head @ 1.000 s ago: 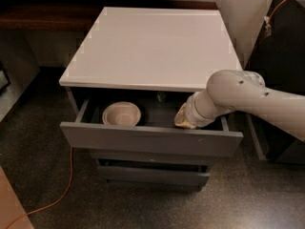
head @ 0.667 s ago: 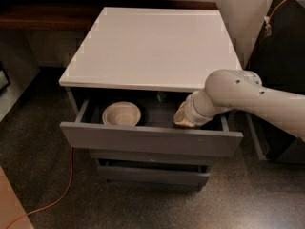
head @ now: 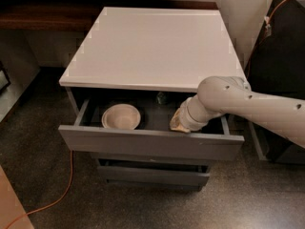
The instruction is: Pick blue plastic bottle from top drawer and place on counter
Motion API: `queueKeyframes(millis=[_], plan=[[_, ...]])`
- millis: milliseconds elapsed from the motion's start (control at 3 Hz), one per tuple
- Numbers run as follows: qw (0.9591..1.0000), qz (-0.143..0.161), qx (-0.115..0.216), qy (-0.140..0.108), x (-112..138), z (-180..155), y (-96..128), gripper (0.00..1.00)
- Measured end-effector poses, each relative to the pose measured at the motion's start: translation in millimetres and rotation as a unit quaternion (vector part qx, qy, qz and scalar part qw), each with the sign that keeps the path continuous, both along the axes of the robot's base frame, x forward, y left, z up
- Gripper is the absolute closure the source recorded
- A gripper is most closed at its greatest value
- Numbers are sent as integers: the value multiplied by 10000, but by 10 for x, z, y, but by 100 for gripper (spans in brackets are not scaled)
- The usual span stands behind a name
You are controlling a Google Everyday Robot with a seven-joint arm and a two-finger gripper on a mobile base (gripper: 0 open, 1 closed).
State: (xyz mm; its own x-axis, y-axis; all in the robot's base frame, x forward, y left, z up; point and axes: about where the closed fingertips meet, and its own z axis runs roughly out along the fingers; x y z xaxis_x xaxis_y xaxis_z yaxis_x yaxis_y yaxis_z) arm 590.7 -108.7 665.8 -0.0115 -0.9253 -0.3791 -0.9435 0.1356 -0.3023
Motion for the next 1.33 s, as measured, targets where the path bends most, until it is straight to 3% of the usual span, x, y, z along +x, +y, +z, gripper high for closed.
queueKeyframes(millis=[333, 667, 1000, 1333], plan=[[10000, 0, 0, 0, 0, 0, 0, 100], [9999, -50, 49, 118, -290, -28, 80, 100], [9998, -61, 61, 150, -359, -32, 100, 100], [9995, -122, 111, 256, -617, -28, 138, 100]])
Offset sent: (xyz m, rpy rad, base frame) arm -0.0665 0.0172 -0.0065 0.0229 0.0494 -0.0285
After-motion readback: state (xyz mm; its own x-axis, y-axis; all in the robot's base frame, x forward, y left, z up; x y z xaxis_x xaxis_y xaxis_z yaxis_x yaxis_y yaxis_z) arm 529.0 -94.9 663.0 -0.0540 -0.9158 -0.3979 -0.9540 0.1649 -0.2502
